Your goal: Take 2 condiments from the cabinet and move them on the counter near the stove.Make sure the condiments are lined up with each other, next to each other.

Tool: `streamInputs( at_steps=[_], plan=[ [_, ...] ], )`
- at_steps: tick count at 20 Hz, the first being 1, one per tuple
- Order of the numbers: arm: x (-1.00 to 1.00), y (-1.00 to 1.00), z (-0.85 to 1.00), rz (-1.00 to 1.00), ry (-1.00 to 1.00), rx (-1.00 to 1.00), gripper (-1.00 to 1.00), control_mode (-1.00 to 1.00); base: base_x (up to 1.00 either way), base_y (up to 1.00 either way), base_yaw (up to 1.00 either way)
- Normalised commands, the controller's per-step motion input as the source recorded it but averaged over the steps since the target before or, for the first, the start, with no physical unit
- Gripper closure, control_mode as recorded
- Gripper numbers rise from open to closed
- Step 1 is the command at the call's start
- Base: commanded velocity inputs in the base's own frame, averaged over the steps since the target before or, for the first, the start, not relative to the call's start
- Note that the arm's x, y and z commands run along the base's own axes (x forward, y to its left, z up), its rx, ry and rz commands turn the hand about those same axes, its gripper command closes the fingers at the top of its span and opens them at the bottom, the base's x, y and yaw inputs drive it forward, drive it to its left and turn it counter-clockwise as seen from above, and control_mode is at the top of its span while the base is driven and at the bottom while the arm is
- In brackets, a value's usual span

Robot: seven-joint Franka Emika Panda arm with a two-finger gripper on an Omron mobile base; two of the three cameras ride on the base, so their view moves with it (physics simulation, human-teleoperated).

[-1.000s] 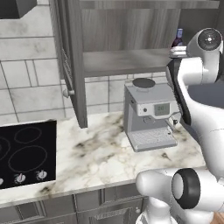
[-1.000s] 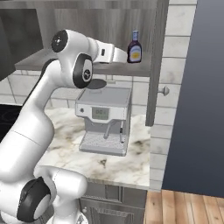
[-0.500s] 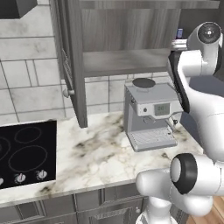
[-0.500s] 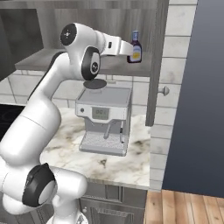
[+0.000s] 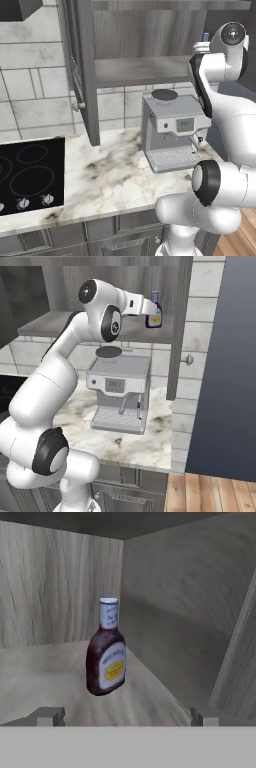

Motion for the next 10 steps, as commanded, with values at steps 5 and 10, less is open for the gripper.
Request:
streamInputs(
  at_steps=[5, 10],
  plan=[
    [0.28, -0.12, 0.0, 0.0, -0.01, 0.0, -1.0, -1.0, 0.0, 0.0, 0.0],
    [0.32, -0.07, 0.0, 0.0, -0.02, 0.0, -1.0, -1.0, 0.0, 0.0, 0.0]
  ],
)
